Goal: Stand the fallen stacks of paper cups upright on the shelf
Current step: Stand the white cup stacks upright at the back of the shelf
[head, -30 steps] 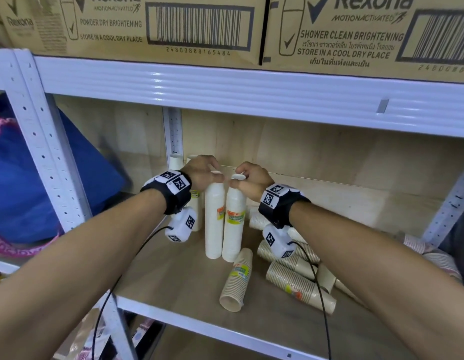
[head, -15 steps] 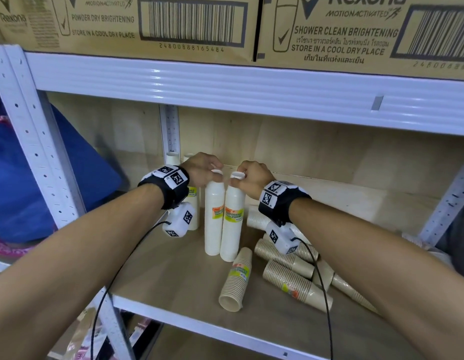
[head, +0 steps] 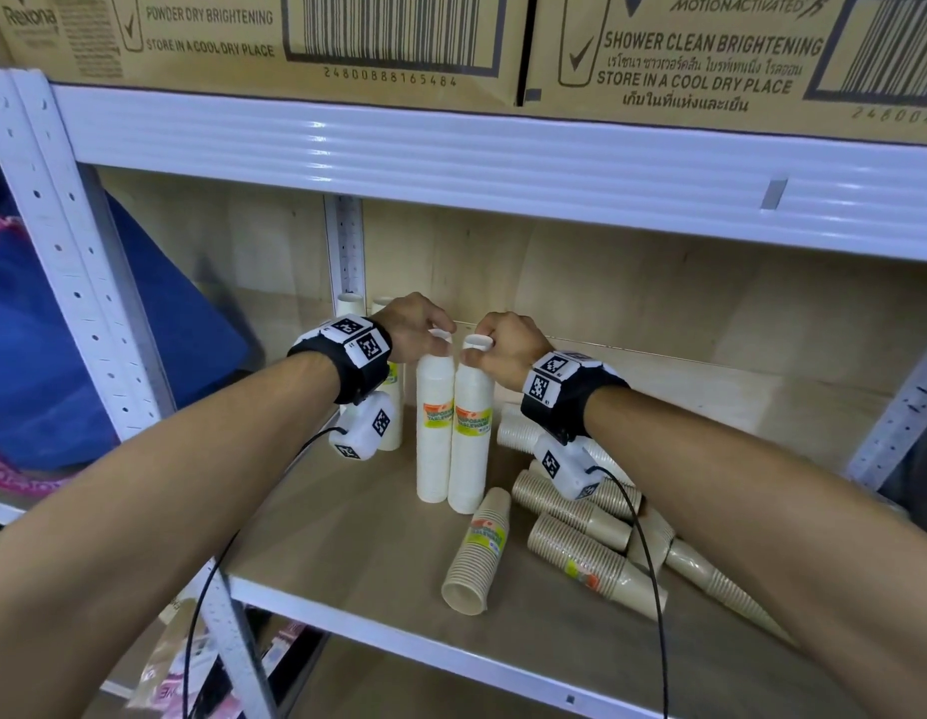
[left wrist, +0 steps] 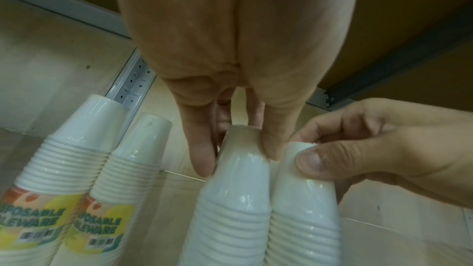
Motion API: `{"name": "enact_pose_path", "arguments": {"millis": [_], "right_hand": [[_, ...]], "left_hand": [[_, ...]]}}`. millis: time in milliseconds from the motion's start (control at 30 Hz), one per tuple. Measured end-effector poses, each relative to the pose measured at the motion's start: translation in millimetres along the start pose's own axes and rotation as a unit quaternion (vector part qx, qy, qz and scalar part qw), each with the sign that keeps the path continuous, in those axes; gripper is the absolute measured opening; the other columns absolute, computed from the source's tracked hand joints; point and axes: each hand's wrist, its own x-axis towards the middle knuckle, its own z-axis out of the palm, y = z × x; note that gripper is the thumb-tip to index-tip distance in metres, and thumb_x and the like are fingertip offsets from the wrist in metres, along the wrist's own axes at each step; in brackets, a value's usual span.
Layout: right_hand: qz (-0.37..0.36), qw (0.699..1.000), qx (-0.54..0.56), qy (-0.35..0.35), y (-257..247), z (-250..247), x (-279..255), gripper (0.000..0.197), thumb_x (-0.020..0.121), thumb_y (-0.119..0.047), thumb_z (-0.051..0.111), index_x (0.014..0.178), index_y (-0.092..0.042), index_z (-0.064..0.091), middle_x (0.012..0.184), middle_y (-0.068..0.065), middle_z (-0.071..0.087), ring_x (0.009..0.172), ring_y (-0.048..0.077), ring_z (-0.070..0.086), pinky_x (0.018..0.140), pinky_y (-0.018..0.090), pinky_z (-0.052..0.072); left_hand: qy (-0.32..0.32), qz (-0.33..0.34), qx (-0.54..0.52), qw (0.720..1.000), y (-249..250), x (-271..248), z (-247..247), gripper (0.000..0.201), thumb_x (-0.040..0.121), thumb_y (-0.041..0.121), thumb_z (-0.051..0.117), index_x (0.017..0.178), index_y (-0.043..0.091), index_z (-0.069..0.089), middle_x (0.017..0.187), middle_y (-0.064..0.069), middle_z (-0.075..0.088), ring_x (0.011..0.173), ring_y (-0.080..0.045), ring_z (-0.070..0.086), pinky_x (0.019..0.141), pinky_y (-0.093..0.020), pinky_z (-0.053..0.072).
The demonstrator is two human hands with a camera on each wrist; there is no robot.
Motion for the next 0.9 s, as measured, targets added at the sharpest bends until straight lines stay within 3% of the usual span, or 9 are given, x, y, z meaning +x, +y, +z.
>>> {"name": "enact_pose_path", "arguments": {"millis": [200,400,533,667,800,900], "right_hand": [[-0.001,1.000,0.000,0.006,4,-2,-1,0.034,0.081,-0.037,0.068,0.105,-0.013,0.064,0.104,0.004,0.065,0.095,0.022,0.059,0.078,0.032,0.050],[0.003,1.000,0.011,0.010,7,-2,-3,0.031,0.081,-0.035,0.069,0.104,-0.015,0.064,0.104,0.003,0.064,0.095,0.020,0.058,0.075,0.028,0.044],[0.003,1.000,0.005,0.007,6,-4,-1,0.030,0.079,-0.036,0.070,0.101,-0.017,0.064,0.102,0.002,0.065,0.093,0.020,0.059,0.073,0.028,0.045],[-0.004,1.000,0.002,0.005,-5,-5,4,0.032,0.078,-0.035,0.070,0.100,-0.013,0.065,0.099,0.003,0.066,0.091,0.021,0.061,0.077,0.033,0.053],[-0.011,1.000,0.028,0.002,-20,-4,13,0.032,0.077,-0.034,0.071,0.100,-0.012,0.065,0.099,0.004,0.066,0.090,0.021,0.062,0.079,0.035,0.055],[-0.021,0.999,0.044,0.006,-33,1,19,0.029,0.078,-0.033,0.071,0.099,-0.015,0.065,0.101,0.002,0.066,0.092,0.020,0.061,0.079,0.032,0.054]], "left_hand": [[-0.010,0.008,0.029,0.999,3,6,3,0.038,0.091,0.012,0.064,0.128,0.013,0.063,0.131,-0.004,0.055,0.103,-0.015,0.052,0.083,-0.025,0.043],[-0.011,0.000,0.035,0.999,1,11,7,0.037,0.088,0.022,0.070,0.124,0.016,0.064,0.136,-0.004,0.054,0.123,-0.022,0.051,0.095,-0.030,0.044],[-0.015,-0.003,0.049,0.999,4,12,2,0.036,0.087,0.021,0.070,0.122,0.016,0.066,0.130,-0.004,0.056,0.114,-0.023,0.055,0.085,-0.030,0.048],[-0.021,-0.015,0.063,0.998,3,12,-11,0.035,0.086,0.021,0.071,0.120,0.017,0.066,0.124,-0.003,0.060,0.110,-0.022,0.058,0.090,-0.034,0.052],[-0.027,-0.031,0.067,0.997,-3,9,-28,0.034,0.086,0.016,0.071,0.119,0.014,0.066,0.122,-0.005,0.059,0.107,-0.023,0.059,0.079,-0.030,0.054],[-0.023,-0.045,0.080,0.996,-13,5,-42,0.035,0.085,0.015,0.071,0.120,0.013,0.067,0.123,-0.005,0.058,0.111,-0.024,0.058,0.078,-0.029,0.053]]}}
